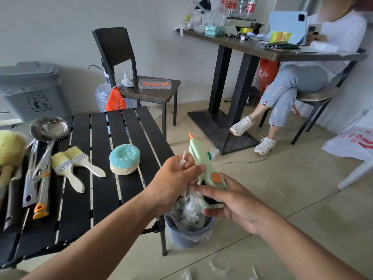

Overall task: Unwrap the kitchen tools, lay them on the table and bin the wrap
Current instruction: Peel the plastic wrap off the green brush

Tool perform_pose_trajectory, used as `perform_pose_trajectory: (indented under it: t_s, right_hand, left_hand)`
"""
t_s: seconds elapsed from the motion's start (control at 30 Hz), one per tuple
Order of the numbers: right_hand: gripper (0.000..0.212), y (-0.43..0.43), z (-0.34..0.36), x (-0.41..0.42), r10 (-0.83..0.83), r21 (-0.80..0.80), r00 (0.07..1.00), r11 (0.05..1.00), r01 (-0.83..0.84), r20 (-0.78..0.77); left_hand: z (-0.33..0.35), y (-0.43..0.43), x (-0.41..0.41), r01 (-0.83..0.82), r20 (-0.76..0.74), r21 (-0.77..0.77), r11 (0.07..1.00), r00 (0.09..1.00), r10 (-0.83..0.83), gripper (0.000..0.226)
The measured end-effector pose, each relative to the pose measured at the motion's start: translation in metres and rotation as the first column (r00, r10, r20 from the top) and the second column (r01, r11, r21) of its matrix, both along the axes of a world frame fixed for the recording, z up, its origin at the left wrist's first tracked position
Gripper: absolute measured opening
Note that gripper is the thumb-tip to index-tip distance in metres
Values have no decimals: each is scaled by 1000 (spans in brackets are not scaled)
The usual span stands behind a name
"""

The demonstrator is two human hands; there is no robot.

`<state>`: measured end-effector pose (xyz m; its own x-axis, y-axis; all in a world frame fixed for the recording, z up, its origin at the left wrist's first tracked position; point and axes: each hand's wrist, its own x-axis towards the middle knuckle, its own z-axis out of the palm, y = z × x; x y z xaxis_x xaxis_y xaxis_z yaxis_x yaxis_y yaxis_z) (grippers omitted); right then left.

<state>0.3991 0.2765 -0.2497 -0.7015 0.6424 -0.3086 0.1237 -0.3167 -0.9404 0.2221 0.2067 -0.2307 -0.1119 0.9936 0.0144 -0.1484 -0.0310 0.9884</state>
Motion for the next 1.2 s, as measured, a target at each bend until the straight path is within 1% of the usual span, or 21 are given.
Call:
perform_pose_trajectory:
  t_s: [0.07,0.1,0.13,0.2,0.23,0.27,0.33,0.37,0.47,0.53,0.63,0.73,0.77,0.83,0.87,0.93,1.0,1.07,1.13,1.2]
  right_hand:
    - [66,1,1,-1,-41,1,999,999,41,-25]
    - [61,3,1,-1,-80,2,996,997,80,-38]
    - [58,6,2,1,-128,0,990,992,128,-55]
    - [53,13,4,4,-211,-22,972,978,210,-102]
    - [51,16,6,5,-234,-34,964,972,232,-127]
    - [47,18,7,6,-240,-40,959,971,237,-147]
    - [39,18,8,6,-219,-46,961,976,214,-171]
    - [37,18,8,7,-203,-47,964,979,198,-174]
    - [41,18,7,10,-141,-38,974,990,136,-178]
    - [42,20,6,13,-146,-55,970,989,138,-193]
    - [52,21,2,11,-182,-81,967,982,170,-180]
    - [66,18,0,5,-188,-49,973,982,183,-137]
    - [72,17,0,4,-189,-31,975,982,187,-117]
    - [84,16,1,1,-193,-2,978,981,193,-74]
    - [88,16,1,-1,-198,1,979,980,199,-56]
    - [91,16,1,0,-208,-9,978,978,208,-34]
    - [86,18,2,1,-198,-11,980,980,198,-15]
    - [73,19,2,3,-200,27,980,979,200,7]
    - [56,22,1,5,-258,52,966,965,257,25]
    - [45,26,0,9,-299,3,954,954,299,4]
  left_hand:
    - [3,-2,-2,8,16,-31,999,1000,-7,37]
    - [6,-2,-3,-23,-24,-79,997,999,21,37]
    - [7,-3,-5,-69,-84,-149,986,995,57,41]
    - [7,-3,-9,-166,-287,-270,949,954,85,48]
    - [7,-2,-11,-177,-383,-291,940,922,55,48]
    - [6,-1,-12,-154,-432,-304,940,902,8,42]
    - [7,0,-10,-96,-420,-302,948,907,-42,28]
    - [7,1,-8,-96,-423,-294,951,905,-39,32]
    - [7,2,-6,-167,-453,-256,952,891,34,41]
    - [9,0,-5,-196,-448,-198,960,889,89,44]
    - [10,-1,-5,-221,-440,-122,968,886,147,42]
    - [10,-3,-4,-185,-405,-94,978,905,132,42]
    - [9,-3,-3,-170,-406,-83,982,906,123,38]
    - [5,-4,-3,-177,-410,-61,982,902,137,18]
    - [4,-4,-3,-175,-406,-61,983,904,136,13]
    - [1,-4,-4,-149,-409,-78,986,907,105,24]
    - [1,-5,-5,-115,-373,-72,991,924,80,32]
    - [3,-4,-6,-116,-263,-42,992,959,101,31]
    - [6,-4,-8,-171,-205,-8,985,965,166,23]
    - [7,-1,-12,-218,-192,-14,976,958,212,22]
